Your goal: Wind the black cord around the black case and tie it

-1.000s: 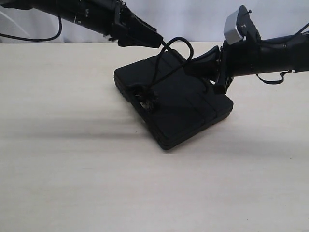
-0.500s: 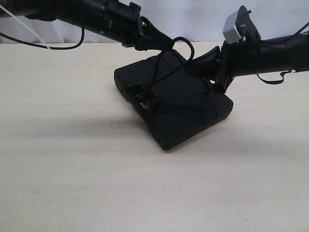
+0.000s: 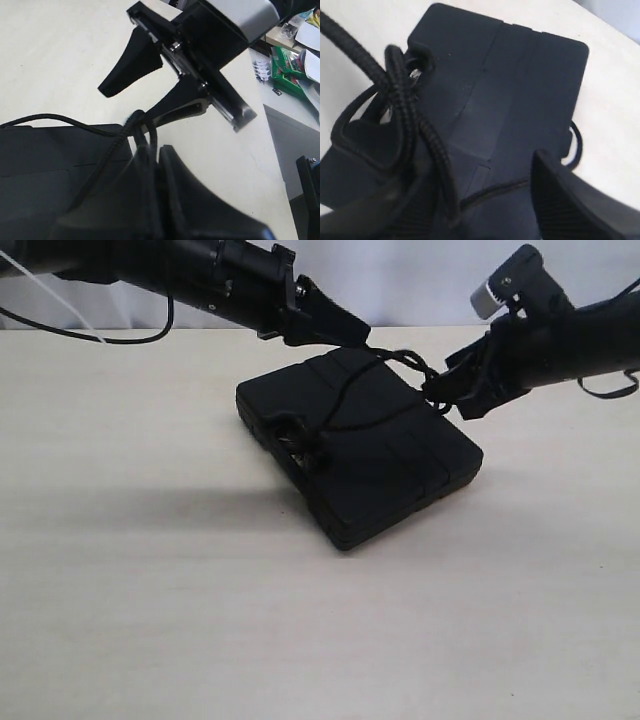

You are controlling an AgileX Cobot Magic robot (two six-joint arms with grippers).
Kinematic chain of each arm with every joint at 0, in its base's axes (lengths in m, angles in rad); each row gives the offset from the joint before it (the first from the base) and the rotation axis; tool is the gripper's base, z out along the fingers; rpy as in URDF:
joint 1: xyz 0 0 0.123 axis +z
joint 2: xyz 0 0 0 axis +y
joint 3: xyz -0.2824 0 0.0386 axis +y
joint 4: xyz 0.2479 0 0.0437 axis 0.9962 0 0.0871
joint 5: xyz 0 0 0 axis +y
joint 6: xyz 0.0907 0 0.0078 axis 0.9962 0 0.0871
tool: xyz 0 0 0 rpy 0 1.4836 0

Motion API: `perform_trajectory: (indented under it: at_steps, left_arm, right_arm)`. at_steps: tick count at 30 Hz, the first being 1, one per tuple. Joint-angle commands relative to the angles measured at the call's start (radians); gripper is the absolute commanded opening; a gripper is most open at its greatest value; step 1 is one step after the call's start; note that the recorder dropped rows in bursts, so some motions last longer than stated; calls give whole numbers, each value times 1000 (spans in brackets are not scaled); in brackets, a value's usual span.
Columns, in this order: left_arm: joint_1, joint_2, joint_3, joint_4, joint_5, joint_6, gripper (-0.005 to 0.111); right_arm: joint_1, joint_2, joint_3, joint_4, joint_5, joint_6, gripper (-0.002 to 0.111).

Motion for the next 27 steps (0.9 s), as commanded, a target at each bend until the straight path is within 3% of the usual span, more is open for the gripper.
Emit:
perform_trajectory:
  at_steps: [1,5,8,13,18,25,27]
  left_arm:
    - [-5,-3,4,-16,10,-6,0]
    - [-5,-3,4,-16,-7,-6,0]
    - [-5,-3,4,-22,-13,-6,0]
    - [-8,-3,4,-31,33,24,0]
    - [-8,-3,4,-50,50,24,0]
    - [-9,-3,4,-50,64,24,0]
    - [-9,-3,4,-50,66,28,0]
  right_arm:
    - [-2,-84,5,-200,-10,50,51]
    - [-2,-164,5,-282,-7,80,51]
    - [10,-212,5,-237,17,73,51]
    - [108,-229,5,-177,112,-128,51]
    - [180,-196,5,-197,43,-138,51]
    - [198,-137,5,-190,-54,-114,51]
    - [198,-124,5,-190,-74,-106,45]
